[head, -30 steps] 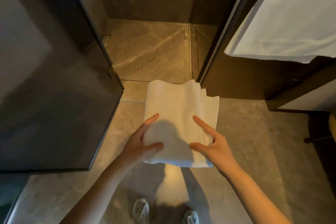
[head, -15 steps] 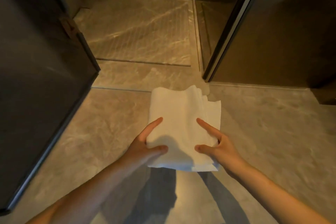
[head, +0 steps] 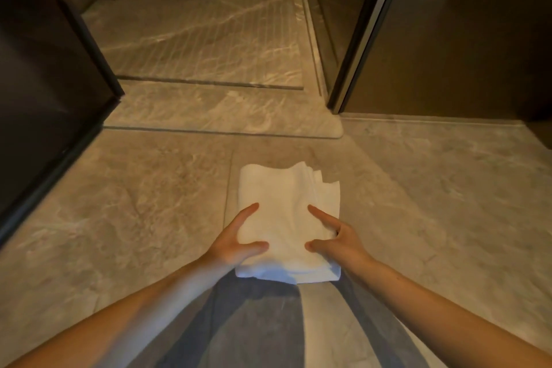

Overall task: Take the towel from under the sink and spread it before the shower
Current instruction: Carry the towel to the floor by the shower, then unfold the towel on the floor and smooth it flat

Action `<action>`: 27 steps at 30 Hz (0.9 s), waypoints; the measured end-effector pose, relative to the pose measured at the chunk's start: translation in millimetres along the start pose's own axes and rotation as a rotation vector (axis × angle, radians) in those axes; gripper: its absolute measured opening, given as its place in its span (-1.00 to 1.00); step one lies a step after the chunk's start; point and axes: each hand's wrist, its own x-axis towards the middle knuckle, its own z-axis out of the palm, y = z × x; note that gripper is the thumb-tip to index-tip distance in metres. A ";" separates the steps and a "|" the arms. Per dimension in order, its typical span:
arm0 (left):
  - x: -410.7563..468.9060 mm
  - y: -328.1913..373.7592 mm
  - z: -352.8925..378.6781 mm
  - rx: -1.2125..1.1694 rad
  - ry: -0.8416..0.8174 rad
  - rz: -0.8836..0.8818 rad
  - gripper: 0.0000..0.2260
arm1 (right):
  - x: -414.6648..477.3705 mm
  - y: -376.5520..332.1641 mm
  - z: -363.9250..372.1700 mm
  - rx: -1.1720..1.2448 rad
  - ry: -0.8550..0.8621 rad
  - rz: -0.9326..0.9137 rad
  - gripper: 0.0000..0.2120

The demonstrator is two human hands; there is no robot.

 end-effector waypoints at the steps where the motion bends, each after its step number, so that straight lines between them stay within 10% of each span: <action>1: 0.5 -5.3 0.6 0.028 -0.004 -0.011 -0.31 | 0.4 5.3 0.2 -0.010 -0.012 0.010 -0.29; 8: 5.9 -11.3 6.8 0.494 0.118 -0.069 -0.23 | 3.6 24.1 2.3 -0.233 0.002 0.009 -0.36; 16: 28.1 12.0 29.4 1.274 0.176 0.433 -0.44 | 28.1 2.0 28.3 -0.864 0.275 -0.359 -0.43; 27: 46.1 -20.1 35.3 1.214 0.186 0.426 -0.45 | 59.3 34.5 55.9 -1.074 0.172 -0.311 -0.42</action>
